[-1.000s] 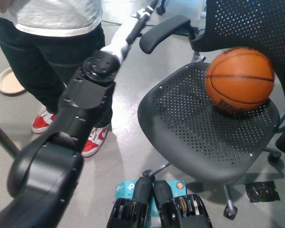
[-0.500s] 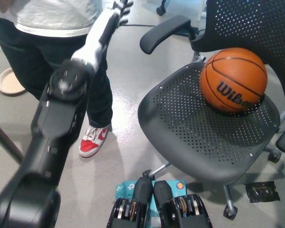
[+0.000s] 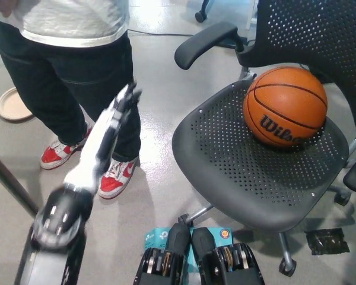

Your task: The robot grabs the basketball from a person using both hands and then drops it on the black chair in the front

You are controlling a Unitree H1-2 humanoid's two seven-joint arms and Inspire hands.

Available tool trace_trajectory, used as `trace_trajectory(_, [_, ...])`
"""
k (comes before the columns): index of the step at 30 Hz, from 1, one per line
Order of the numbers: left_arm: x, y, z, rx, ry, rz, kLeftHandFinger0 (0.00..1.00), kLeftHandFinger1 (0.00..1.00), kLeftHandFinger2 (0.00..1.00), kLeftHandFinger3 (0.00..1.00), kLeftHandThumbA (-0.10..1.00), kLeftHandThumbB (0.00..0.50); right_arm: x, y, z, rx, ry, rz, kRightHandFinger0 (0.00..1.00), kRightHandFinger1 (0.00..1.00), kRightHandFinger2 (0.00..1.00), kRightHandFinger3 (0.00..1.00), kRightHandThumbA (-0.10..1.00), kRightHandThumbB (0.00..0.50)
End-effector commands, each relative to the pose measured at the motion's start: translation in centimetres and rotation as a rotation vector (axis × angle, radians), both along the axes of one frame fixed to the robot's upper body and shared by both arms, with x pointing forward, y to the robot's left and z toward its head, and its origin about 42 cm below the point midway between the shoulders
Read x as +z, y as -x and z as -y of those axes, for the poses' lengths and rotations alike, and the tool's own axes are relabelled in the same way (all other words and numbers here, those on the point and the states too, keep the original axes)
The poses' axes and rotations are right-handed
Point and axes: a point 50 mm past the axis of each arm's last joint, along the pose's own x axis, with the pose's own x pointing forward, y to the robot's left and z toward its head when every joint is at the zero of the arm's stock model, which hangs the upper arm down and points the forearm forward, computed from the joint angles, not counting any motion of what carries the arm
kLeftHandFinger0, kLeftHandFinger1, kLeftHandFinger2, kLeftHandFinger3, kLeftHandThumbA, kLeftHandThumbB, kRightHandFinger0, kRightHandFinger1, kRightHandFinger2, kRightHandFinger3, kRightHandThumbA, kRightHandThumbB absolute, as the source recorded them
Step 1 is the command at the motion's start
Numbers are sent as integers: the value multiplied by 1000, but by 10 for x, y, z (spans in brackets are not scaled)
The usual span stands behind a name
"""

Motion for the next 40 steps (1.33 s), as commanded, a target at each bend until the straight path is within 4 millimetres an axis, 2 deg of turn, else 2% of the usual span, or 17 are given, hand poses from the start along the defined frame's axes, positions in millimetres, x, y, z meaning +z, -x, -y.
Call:
trace_trajectory(1, [94,137,-38,-78,69,494,1000,1000,1000,1000,1000,348,8,117,-65,301,205,211,1000,1000,1000,1000,1000,272])
trace_trajectory(6, [69,148,-53,-34,87,425,1000,1000,1000,1000,1000,368,-25,122,-78,320,154,114,1000,1000,1000,1000,1000,274])
trace_trajectory(10, [34,151,-60,15,119,318,1000,1000,1000,1000,1000,330,-60,119,-80,345,170,-11,1000,1000,1000,1000,1000,277])
trace_trajectory(12, [15,152,-63,55,109,261,1000,1000,1000,1000,1000,333,-82,117,-79,332,180,-65,1000,1000,1000,1000,1000,222])
trace_trajectory(13, [3,154,-65,77,96,232,1000,1000,1000,1000,1000,298,-95,117,-79,325,176,-102,1000,1000,1000,1000,1000,207])
trace_trajectory(15, [-17,156,-68,107,86,184,1000,1000,1000,1000,1000,286,-115,119,-78,330,168,-161,1000,1000,1000,1000,1000,192])
trace_trajectory(16, [-31,160,-68,126,83,149,1000,1000,1000,1000,1000,284,-131,120,-76,339,166,-217,1000,1000,1000,1000,1000,209])
trace_trajectory(19, [-59,167,-71,151,56,78,1000,1000,1000,1000,1000,307,-160,120,-75,340,144,-288,1000,1000,1000,1000,1000,168])
trace_trajectory(20, [-61,167,-71,150,53,76,1000,1000,1000,1000,1000,309,-162,120,-75,339,143,-292,1000,1000,1000,1000,1000,168])
trace_trajectory(21, [-67,167,-71,158,50,55,1000,1000,1000,1000,1000,336,-165,120,-74,336,149,-297,1000,1000,1000,1000,1000,176])
trace_trajectory(23, [-73,165,-73,158,53,40,1000,1000,1000,1000,1000,319,-171,120,-72,334,160,-306,1000,1000,1000,1000,1000,187])
trace_trajectory(28, [-83,165,-78,167,47,4,1000,1000,1000,1000,1000,346,-182,120,-71,323,156,-337,1000,1000,1000,1000,1000,199])
trace_trajectory(31, [-84,165,-78,175,48,-15,1000,1000,1000,1000,1000,327,-185,123,-68,317,147,-350,1000,1000,1000,1000,1000,210])
trace_trajectory(34, [-86,166,-78,177,38,-19,1000,1000,1000,1000,1000,313,-186,125,-65,307,142,-350,1000,1000,1000,1000,1000,194])
trace_trajectory(36, [-86,167,-79,176,36,-19,1000,1000,1000,1000,1000,282,-185,124,-65,312,125,-343,1000,1000,1000,1000,1000,176])
trace_trajectory(38, [-88,168,-79,183,43,-32,1000,1000,1000,1000,1000,297,-185,125,-63,311,132,-342,1000,1000,1000,1000,1000,146])
trace_trajectory(40, [-88,167,-79,185,48,-36,1000,1000,1000,1000,1000,299,-184,124,-63,311,131,-339,1000,1000,1000,1000,1000,143])
